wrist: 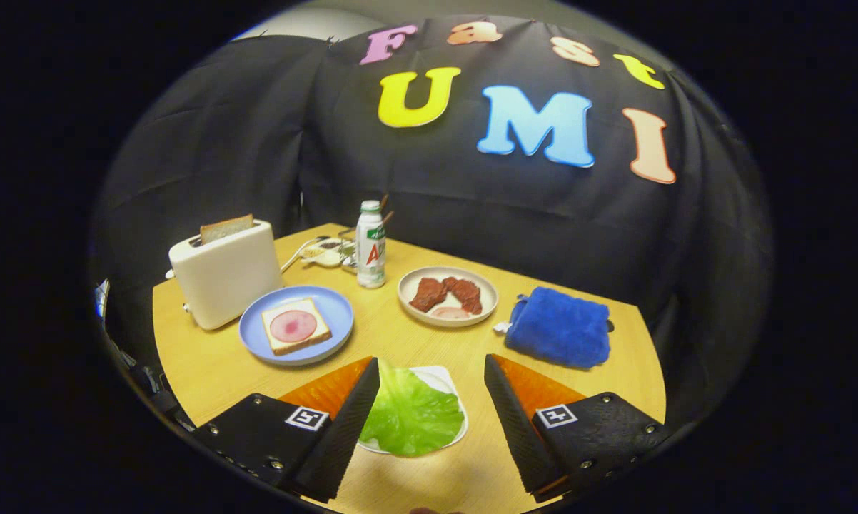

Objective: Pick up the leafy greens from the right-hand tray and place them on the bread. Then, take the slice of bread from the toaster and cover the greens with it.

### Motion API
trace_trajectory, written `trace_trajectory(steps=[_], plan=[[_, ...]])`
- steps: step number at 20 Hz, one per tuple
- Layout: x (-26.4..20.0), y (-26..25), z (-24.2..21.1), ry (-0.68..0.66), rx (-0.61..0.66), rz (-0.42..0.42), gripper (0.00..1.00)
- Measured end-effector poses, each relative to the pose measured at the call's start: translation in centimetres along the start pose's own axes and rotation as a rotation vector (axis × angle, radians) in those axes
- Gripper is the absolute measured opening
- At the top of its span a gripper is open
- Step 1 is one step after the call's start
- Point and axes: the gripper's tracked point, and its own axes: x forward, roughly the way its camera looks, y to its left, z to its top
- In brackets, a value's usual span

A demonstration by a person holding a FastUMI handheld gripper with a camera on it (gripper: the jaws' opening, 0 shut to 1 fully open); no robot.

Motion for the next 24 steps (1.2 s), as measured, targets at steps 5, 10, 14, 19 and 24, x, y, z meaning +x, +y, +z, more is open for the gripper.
trace_trajectory(steps=[5, 10, 14, 19, 24], plan=[[4.0, 1.0, -3.7, 0.251, -0.088, 0.086, 0.91], [6.6, 1.1, -7.2, 0.449, -0.179, 0.124, 0.91], [7.8, 1.2, -8.1, 0.51, -0.175, 0.13, 0.91], [8.3, 1.3, -8.4, 0.572, -0.095, 0.156, 0.9], [8.3, 1.1, -8.3, 0.59, -0.03, 0.153, 0.73]])
